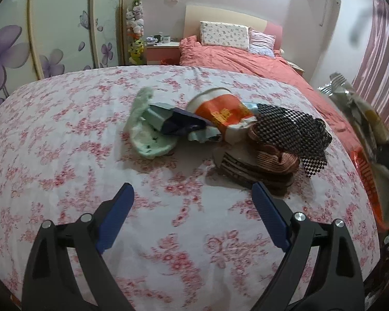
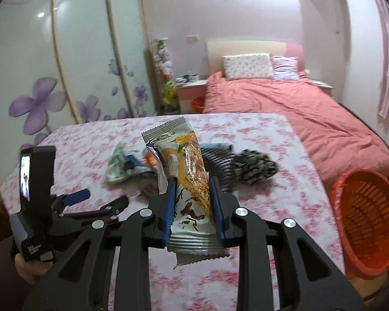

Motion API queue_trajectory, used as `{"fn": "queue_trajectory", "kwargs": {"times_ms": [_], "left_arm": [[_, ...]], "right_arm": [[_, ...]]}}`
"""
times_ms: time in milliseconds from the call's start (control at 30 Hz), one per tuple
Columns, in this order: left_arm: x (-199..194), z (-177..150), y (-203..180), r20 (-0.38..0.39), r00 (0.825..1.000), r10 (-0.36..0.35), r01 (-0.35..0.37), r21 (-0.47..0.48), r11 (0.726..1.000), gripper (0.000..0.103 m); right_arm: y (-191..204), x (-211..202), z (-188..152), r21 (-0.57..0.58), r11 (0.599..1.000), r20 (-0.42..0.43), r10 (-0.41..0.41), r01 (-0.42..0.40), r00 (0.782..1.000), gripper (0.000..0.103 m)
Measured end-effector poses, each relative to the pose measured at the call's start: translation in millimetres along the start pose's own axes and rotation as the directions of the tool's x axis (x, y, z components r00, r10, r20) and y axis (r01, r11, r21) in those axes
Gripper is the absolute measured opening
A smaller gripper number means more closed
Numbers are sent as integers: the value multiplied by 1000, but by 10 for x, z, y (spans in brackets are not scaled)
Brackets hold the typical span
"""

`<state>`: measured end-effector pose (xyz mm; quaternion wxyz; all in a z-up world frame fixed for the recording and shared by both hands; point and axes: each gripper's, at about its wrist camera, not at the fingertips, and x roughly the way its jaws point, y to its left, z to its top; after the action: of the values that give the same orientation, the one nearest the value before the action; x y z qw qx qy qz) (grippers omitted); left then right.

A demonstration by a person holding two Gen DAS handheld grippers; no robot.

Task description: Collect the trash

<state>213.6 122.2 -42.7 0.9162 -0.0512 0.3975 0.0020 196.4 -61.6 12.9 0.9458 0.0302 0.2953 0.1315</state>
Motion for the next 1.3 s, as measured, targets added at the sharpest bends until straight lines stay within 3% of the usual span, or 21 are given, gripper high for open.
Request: {"fn": "queue_trajectory", "kwargs": {"times_ms": [400,567,700,1067,1300], "left_arm": [[323,29,-644,-59,998,-36,40,58,998,90],[447,45,-871,-63,998,28,-22,98,995,90],[475,49,-761,-73,996,41,-35,75,997,89],[263,-49,-11,-64,992,112,-110,32,993,89],[151,-7,-105,-37,999,40,-40,16,999,89]], "right_arm": [[-560,159,-237,102,987,-65,-122,128,990,26],[-691,178,-300,126,982,-83,-130,140,988,26],[-774,173,-324,140,979,-87,-136,147,987,26],[-777,246,-379,159,979,-107,-113,130,988,27],[-779,261,-392,162,979,-113,-109,126,988,27]]}}
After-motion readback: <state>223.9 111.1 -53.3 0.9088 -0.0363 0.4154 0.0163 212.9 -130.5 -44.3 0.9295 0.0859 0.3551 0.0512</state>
